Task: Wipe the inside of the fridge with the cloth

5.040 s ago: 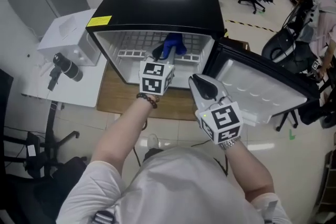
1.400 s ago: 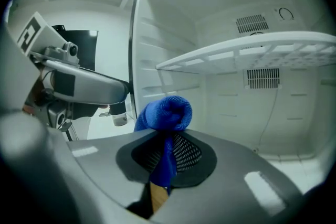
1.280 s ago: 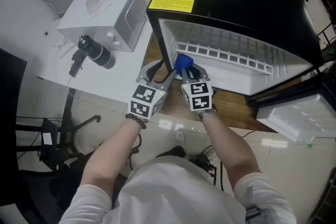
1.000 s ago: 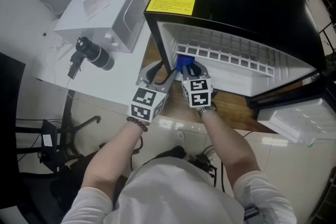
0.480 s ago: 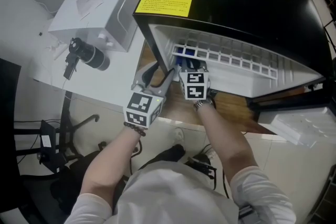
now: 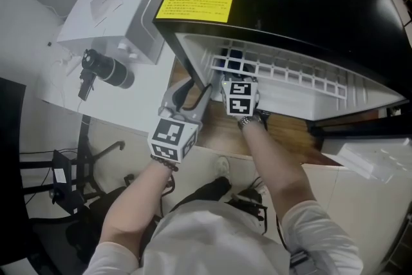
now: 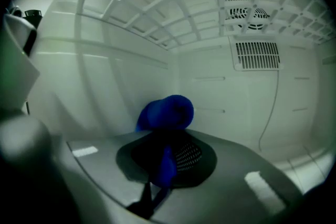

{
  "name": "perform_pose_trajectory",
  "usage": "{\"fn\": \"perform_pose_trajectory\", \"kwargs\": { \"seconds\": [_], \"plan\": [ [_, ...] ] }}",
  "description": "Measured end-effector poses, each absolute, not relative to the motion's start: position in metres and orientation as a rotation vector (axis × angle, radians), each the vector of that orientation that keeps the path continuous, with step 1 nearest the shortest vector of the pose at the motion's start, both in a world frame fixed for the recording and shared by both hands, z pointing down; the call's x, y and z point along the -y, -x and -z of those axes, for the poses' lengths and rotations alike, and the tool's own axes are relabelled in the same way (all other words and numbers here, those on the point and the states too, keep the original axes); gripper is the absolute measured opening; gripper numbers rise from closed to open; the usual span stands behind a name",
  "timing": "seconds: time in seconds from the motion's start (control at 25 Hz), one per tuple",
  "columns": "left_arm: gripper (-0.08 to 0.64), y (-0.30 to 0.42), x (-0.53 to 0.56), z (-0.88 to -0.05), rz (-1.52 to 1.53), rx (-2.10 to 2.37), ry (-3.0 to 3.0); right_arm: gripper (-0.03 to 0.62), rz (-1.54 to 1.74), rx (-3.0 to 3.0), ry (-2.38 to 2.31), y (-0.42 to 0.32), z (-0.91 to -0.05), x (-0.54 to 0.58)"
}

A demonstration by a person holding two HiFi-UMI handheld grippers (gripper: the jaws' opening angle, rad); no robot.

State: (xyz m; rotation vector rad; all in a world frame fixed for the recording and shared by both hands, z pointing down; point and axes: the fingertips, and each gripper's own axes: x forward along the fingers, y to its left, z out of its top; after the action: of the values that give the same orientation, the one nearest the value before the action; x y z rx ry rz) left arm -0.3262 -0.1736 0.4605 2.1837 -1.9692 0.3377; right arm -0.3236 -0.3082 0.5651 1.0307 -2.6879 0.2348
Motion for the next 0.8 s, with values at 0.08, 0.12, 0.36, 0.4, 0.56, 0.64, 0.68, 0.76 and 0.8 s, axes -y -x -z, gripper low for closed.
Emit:
{"fn": "perform_pose_trajectory", "kwargs": {
  "seconds": [0.08, 0.12, 0.36, 0.4, 0.56, 0.64, 0.68, 0.76, 0.8],
  "plan": [
    [0.155, 0.326, 0.174, -0.46, -0.338, 1.969, -2.185, 0.029, -0.233, 2.687, -1.041, 0.325, -0.566, 0.313],
    [0.155, 0.326, 0.175, -0.46, -0.338, 1.969, -2.187, 0.03, -0.233, 2.687, -1.047, 0.325, -0.566, 0.315],
    [0.155, 0.326, 0.174, -0.46, -0.353, 1.954, -2.206, 0.029, -0.233, 2.688, -1.08, 0.329, -0.568, 0.329],
    [0.155, 0.326, 0.174, -0.46, -0.353, 1.953, -2.209, 0.029, -0.237, 2.688, -1.086, 0.329, -0.568, 0.332],
    [0.155, 0.327, 0.175, -0.46, -0.349, 1.959, -2.216, 0.029, -0.245, 2.686, -1.109, 0.331, -0.571, 0.342],
    [0.155, 0.327, 0.175, -0.459, -0.352, 1.961, -2.216, 0.03, -0.243, 2.682, -1.12, 0.332, -0.571, 0.345],
    [0.155, 0.327, 0.175, -0.46, -0.355, 1.959, -2.216, 0.029, -0.24, 2.68, -1.125, 0.331, -0.571, 0.347],
    [0.155, 0.327, 0.175, -0.461, -0.36, 1.955, -2.216, 0.03, -0.233, 2.678, -1.136, 0.33, -0.57, 0.35],
    [0.155, 0.327, 0.175, -0.461, -0.361, 1.955, -2.216, 0.029, -0.233, 2.677, -1.141, 0.33, -0.57, 0.351]
  ]
}}
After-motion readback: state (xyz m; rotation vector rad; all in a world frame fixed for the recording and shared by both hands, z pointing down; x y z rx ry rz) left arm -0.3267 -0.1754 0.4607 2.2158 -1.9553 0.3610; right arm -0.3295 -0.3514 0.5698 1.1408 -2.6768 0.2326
